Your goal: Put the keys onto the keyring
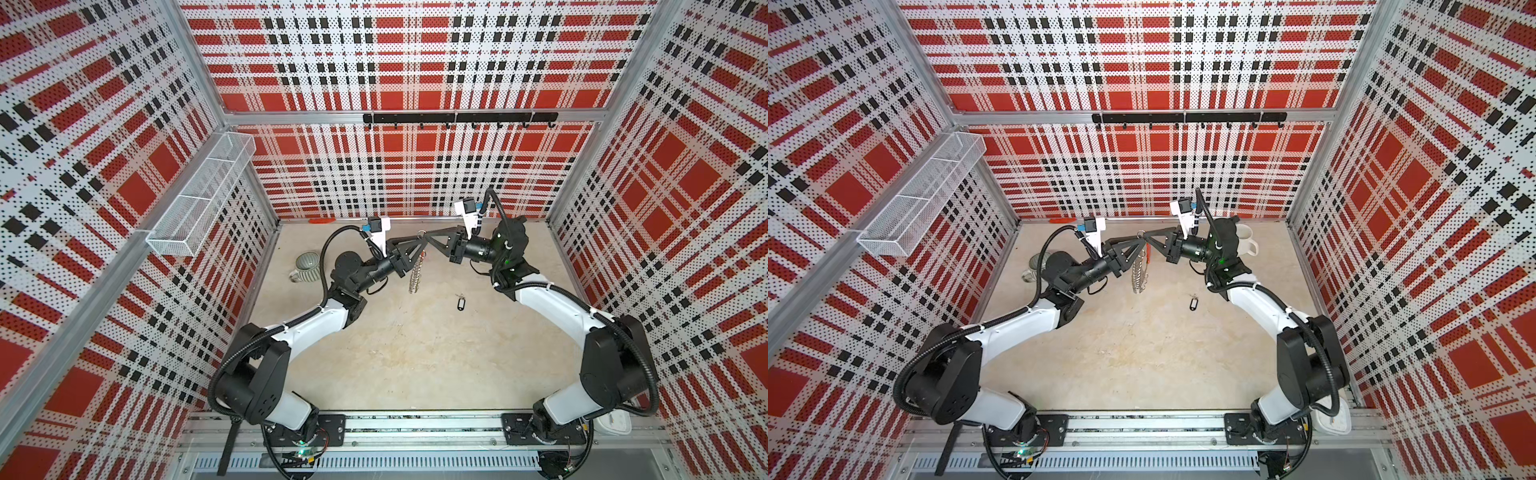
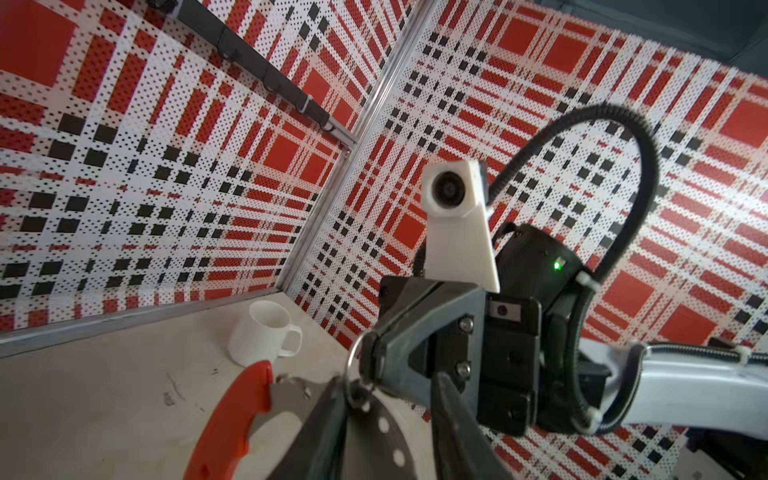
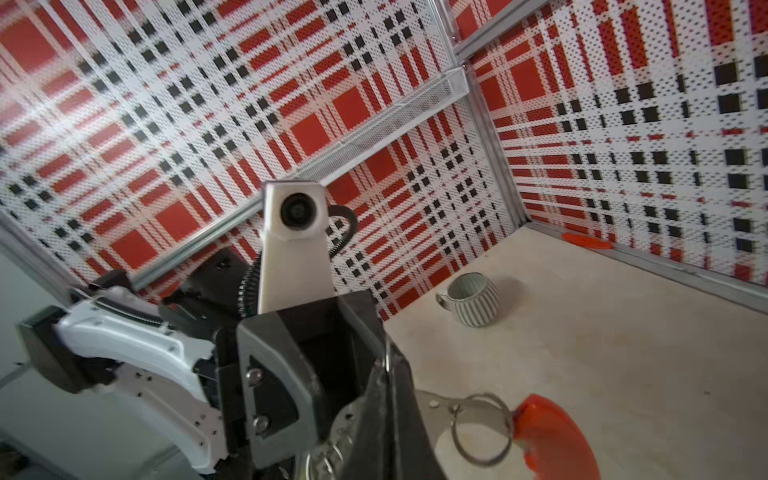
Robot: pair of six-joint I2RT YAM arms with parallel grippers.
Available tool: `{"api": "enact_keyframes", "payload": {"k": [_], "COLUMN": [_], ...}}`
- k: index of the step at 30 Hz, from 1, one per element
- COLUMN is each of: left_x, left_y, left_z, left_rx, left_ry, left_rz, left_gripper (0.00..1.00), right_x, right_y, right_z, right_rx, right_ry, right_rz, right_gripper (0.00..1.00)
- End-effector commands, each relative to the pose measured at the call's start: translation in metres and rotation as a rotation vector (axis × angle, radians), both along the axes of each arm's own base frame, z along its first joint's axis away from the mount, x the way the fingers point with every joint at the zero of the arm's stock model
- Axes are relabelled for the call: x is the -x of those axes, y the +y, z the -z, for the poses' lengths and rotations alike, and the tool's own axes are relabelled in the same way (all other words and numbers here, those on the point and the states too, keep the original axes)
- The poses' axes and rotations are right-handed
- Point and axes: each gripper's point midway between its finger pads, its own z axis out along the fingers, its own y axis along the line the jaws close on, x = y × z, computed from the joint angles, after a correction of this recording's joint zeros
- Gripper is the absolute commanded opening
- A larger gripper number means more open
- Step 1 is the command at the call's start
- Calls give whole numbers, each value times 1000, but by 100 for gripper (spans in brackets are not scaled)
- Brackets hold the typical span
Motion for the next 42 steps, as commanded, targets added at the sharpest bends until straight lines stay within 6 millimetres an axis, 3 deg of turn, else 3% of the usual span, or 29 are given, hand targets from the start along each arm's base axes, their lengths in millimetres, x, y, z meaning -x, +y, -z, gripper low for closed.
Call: {"api": "enact_keyframes", "payload": {"k": [1,5,10,19,25,42], "left_x": [9,9,8,3,14,11], "left_y": [10,28,40,19,0,-1], "left_z": [12,14,5,6,8,4], "left_rx": [-206,-302,-306,-272,-286,-274], "left_ry": [-162,-241,-252,-158,-196,-184], "left_rz": [-39,-79,-48,75,124,165], "left_gripper": [40,35,29,26,29,23], "right_x": [-2,-5,6,27,34,39], "right_y": [-16,-28,-27,-13,-8,-3], "right_z": [14,20,16,0,-4,-3], "right_rx": [270,402,409,287,243,215], "right_ry": [-123,-190,-223,-209,-194,-175], "right_rz": [112,167,126,-5,-59,-106], "right_gripper": [0,0,0,0,0,0]}}
